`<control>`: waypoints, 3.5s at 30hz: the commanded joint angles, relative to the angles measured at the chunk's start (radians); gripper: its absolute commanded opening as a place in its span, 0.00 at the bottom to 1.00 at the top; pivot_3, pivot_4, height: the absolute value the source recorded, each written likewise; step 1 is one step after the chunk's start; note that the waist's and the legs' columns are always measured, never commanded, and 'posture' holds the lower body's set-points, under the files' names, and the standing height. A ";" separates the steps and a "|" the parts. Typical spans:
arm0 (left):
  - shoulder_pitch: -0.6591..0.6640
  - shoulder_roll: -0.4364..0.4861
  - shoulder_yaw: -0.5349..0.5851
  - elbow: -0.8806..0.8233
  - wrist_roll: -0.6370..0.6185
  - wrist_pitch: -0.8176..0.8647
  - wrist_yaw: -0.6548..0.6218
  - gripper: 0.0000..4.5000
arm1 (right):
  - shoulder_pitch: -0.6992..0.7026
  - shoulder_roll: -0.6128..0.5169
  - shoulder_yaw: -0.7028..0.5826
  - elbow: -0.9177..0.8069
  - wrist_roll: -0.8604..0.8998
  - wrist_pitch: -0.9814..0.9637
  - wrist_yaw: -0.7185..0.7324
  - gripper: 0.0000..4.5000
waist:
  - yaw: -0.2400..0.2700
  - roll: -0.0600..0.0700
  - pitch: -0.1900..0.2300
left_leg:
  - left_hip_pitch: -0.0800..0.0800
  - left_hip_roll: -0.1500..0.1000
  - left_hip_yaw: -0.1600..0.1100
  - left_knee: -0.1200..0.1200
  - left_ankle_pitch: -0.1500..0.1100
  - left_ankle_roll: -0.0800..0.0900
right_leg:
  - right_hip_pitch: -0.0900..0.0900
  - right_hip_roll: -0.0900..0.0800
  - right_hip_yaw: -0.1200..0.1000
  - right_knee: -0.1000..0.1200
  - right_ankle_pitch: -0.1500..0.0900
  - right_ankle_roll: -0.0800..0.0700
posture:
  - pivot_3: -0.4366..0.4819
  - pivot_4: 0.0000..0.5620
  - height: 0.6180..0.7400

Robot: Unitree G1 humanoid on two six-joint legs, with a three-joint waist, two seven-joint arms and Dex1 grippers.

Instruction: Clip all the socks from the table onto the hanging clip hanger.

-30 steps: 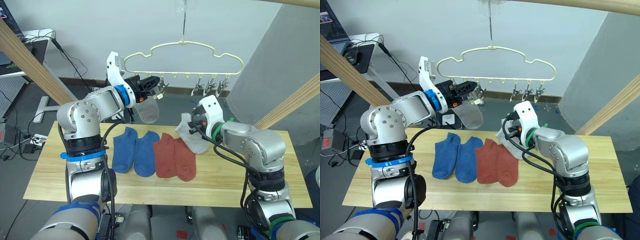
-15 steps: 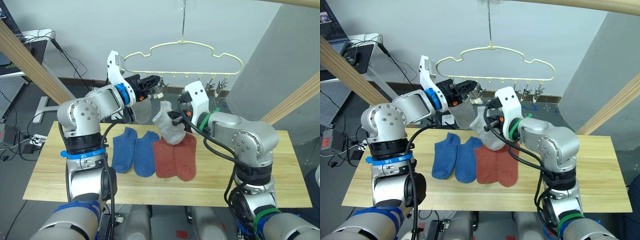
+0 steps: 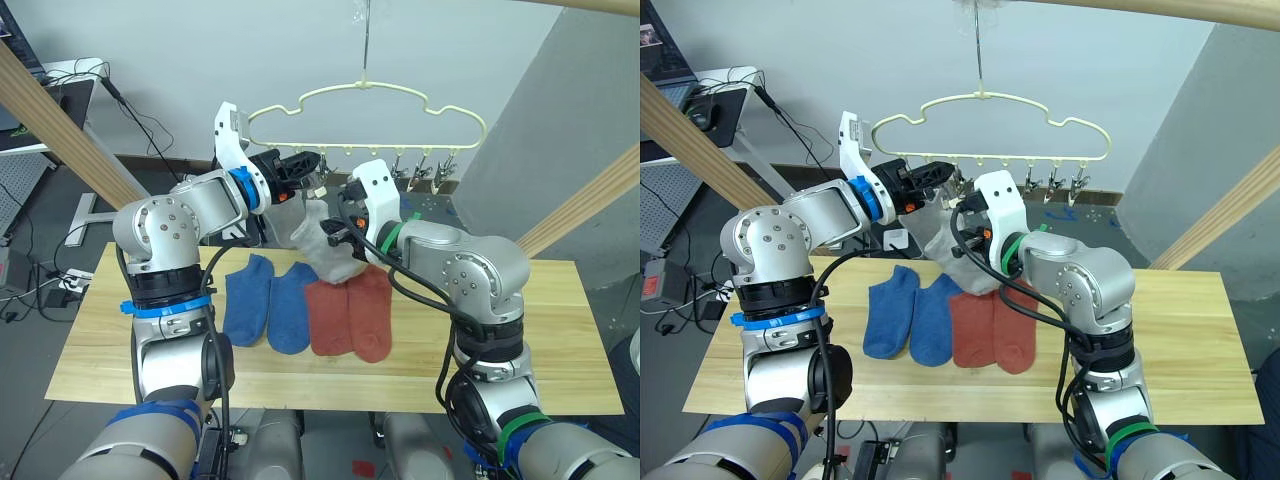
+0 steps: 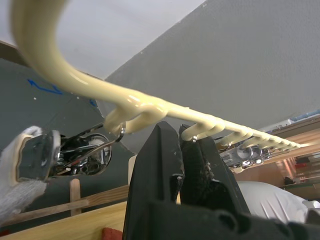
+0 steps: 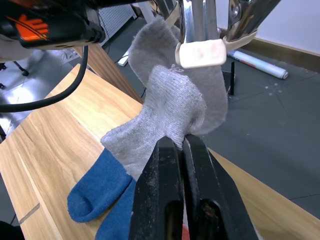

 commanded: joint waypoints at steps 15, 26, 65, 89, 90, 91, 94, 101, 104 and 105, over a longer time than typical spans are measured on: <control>-0.014 0.008 0.013 -0.030 -0.017 -0.001 -0.001 0.00 | -0.080 0.007 0.000 0.080 -0.011 -0.097 -0.007 0.00 | 0.000 0.000 0.000 | 0.000 0.000 0.000 0.000 0.000 0.000 | 0.000 0.000 0.000 0.000 0.000 0.000 | 0.45 0.57 1.00; -0.010 0.010 0.010 -0.028 -0.014 -0.005 -0.006 0.00 | -0.095 -0.010 -0.005 0.103 -0.013 -0.124 -0.017 0.00 | 0.000 0.000 0.000 | 0.000 0.000 0.000 0.000 0.000 0.000 | 0.000 0.000 0.000 0.000 0.000 0.000 | 0.44 0.57 1.00; 0.299 0.169 -0.255 -0.423 0.138 -0.301 -0.188 0.49 | 0.059 -0.183 -0.071 -0.172 0.087 0.062 0.058 0.90 | 0.004 0.000 0.000 | -0.002 0.000 0.001 -0.001 0.001 -0.003 | -0.003 -0.001 0.001 0.001 0.000 0.000 | 0.45 0.52 1.00; 0.571 0.159 -0.252 -0.599 0.326 -0.619 -0.159 0.49 | 0.224 -0.568 -0.382 -0.326 0.467 -0.047 0.409 0.90 | 0.016 -0.001 -0.003 | -0.003 -0.001 0.001 0.002 0.001 -0.002 | -0.003 -0.001 0.001 0.003 0.000 0.000 | 0.49 0.39 1.00; 0.579 0.154 -0.249 -0.608 0.324 -0.620 -0.154 0.49 | 0.232 -0.579 -0.394 -0.322 0.479 -0.060 0.418 0.90 | 0.018 -0.001 -0.004 | -0.003 -0.001 0.001 0.002 0.001 -0.002 | -0.003 -0.001 0.001 0.004 0.000 0.000 | 0.49 0.38 1.00; 0.587 0.144 -0.243 -0.618 0.317 -0.612 -0.142 0.49 | 0.243 -0.587 -0.412 -0.316 0.496 -0.074 0.427 0.90 | 0.021 -0.002 -0.005 | -0.003 -0.001 0.001 0.002 0.001 -0.002 | -0.003 -0.001 0.001 0.004 0.000 0.000 | 0.49 0.38 1.00; 0.603 0.116 -0.234 -0.634 0.317 -0.604 -0.107 0.49 | 0.275 -0.619 -0.439 -0.298 0.524 -0.118 0.451 0.90 | 0.025 -0.003 -0.008 | -0.003 -0.001 0.000 0.003 0.001 -0.002 | -0.003 -0.001 0.000 0.005 0.000 0.000 | 0.48 0.35 1.00; 0.633 0.053 -0.244 -0.616 0.332 -0.584 -0.032 0.49 | 0.318 -0.694 -0.417 -0.257 0.526 -0.203 0.493 0.90 | 0.027 -0.004 -0.034 | 0.001 -0.002 0.000 0.005 0.001 -0.002 | 0.002 -0.001 0.000 0.005 0.000 0.000 | 0.49 0.30 1.00; 0.616 0.030 -0.252 -0.609 0.334 -0.556 0.000 0.49 | 0.318 -0.703 -0.402 -0.251 0.528 -0.226 0.492 0.90 | 0.026 -0.004 -0.047 | 0.001 -0.001 0.000 0.007 0.001 -0.002 | 0.003 -0.001 0.000 0.005 0.000 0.000 | 0.48 0.29 1.00; 0.609 0.022 -0.254 -0.606 0.333 -0.549 0.012 0.49 | 0.318 -0.705 -0.398 -0.251 0.531 -0.231 0.490 0.90 | 0.026 -0.004 -0.049 | 0.002 -0.002 0.000 0.007 0.001 -0.002 | 0.004 -0.001 0.000 0.005 0.000 0.000 | 0.48 0.29 1.00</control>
